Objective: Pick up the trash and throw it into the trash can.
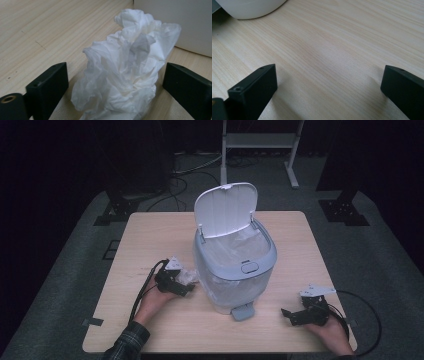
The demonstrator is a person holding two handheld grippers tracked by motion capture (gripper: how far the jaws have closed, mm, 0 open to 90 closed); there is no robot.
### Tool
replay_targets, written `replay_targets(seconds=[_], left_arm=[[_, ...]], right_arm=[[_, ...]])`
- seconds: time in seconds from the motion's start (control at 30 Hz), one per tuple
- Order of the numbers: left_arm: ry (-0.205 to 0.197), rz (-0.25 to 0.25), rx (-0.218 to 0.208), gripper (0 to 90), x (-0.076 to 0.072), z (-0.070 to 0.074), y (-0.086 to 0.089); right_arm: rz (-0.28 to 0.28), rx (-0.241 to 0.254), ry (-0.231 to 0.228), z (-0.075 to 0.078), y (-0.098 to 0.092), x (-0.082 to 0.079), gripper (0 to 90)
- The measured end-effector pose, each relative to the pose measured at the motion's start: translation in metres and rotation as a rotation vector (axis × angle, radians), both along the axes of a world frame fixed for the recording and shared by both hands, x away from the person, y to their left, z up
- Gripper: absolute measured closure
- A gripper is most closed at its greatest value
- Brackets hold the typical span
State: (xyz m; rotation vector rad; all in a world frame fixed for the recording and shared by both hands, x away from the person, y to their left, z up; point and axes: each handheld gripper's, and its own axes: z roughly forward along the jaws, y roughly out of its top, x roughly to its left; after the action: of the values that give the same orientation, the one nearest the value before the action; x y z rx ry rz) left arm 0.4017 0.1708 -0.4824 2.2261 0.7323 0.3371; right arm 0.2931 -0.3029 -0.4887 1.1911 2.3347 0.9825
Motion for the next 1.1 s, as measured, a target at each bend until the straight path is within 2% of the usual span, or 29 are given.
replay_targets(seconds=[0.2,0.27,0.37,0.5,0.6,0.73,1.1], left_arm=[[-0.005,-0.003,-0.007,11.9,-0.001,0.000,0.001],[-0.013,-0.012,-0.018,20.1,-0.002,0.001,0.002],[-0.017,-0.013,-0.027,23.8,-0.002,0.001,0.002],[-0.026,-0.024,-0.042,41.9,-0.004,0.002,0.004],[-0.029,-0.029,-0.046,51.2,-0.004,0.002,0.005],[-0.022,-0.020,-0.059,55.9,-0.004,0.002,0.007],[0.012,-0.032,-0.089,55.8,-0.005,0.004,0.018]], right_arm=[[0.000,-0.001,0.001,0.000,0.000,0.000,0.0],[0.000,-0.001,0.001,0.000,0.000,0.000,0.0],[0.000,-0.001,0.000,0.000,0.000,0.000,0.0],[0.000,-0.001,0.000,0.000,0.000,0.000,0.0],[0.001,-0.001,0.000,0.000,0.000,0.000,0.0],[0.000,-0.001,0.000,0.000,0.000,0.000,0.0],[0.000,0.000,0.000,0.000,0.000,0.000,0.0]])
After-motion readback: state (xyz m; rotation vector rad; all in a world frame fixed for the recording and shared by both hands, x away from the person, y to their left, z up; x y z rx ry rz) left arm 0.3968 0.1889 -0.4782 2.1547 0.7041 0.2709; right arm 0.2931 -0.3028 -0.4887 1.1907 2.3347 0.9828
